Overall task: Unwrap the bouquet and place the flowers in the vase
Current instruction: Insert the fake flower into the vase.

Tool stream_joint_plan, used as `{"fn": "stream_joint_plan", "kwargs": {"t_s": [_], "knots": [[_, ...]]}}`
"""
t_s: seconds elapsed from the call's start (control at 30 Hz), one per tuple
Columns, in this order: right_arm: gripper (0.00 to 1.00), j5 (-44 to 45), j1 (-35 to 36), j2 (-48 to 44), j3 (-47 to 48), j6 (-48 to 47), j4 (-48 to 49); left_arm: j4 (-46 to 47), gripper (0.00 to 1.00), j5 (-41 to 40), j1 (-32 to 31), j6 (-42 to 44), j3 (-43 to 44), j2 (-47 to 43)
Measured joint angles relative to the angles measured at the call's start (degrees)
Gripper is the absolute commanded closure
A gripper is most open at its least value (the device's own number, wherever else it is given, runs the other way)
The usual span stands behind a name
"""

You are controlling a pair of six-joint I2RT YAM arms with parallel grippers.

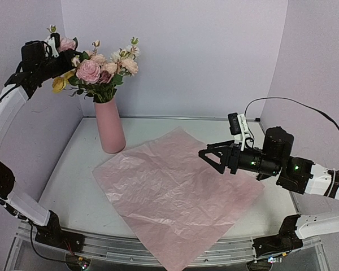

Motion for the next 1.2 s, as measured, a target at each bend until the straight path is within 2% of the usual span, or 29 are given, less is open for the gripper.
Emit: {"fn": "stream_joint_plan", "kwargs": {"t_s": [0.17,0.3,0.47,0.73,0.97,1.07,1.2], "knots": [[0.16,-0.2,0.0,0.1,0.0,0.1,0.2,-4.6,0.37,-1.5,0.0,-1.6,0.3,-1.8],[0.17,-0.4,0.0,0.3,0.0,0.2,0.6,-6.4,0.64,-2.6,0.0,-2.0,-0.3,-3.3],[0.16,-0.8,0.0,0.5,0.0,0.6,1.4,-7.0,0.8,-2.1,0.0,-2.0,0.6,-2.4],[0.16,-1.0,0.0,0.2,0.0,1.6,1.7,-7.6,0.81,-0.4,0.0,-1.6,8.1,6.6],[0.16,-1.0,0.0,-0.8,0.0,1.7,1.7,-7.4,0.81,2.4,0.0,-1.3,9.3,11.0],[0.16,-1.0,0.0,-0.8,0.0,1.7,1.7,-7.2,0.76,3.6,0.0,-1.3,8.2,11.2],[0.16,-1.0,0.0,-0.8,0.0,1.7,1.7,-7.1,0.63,3.9,0.0,-0.8,6.4,10.5]]}}
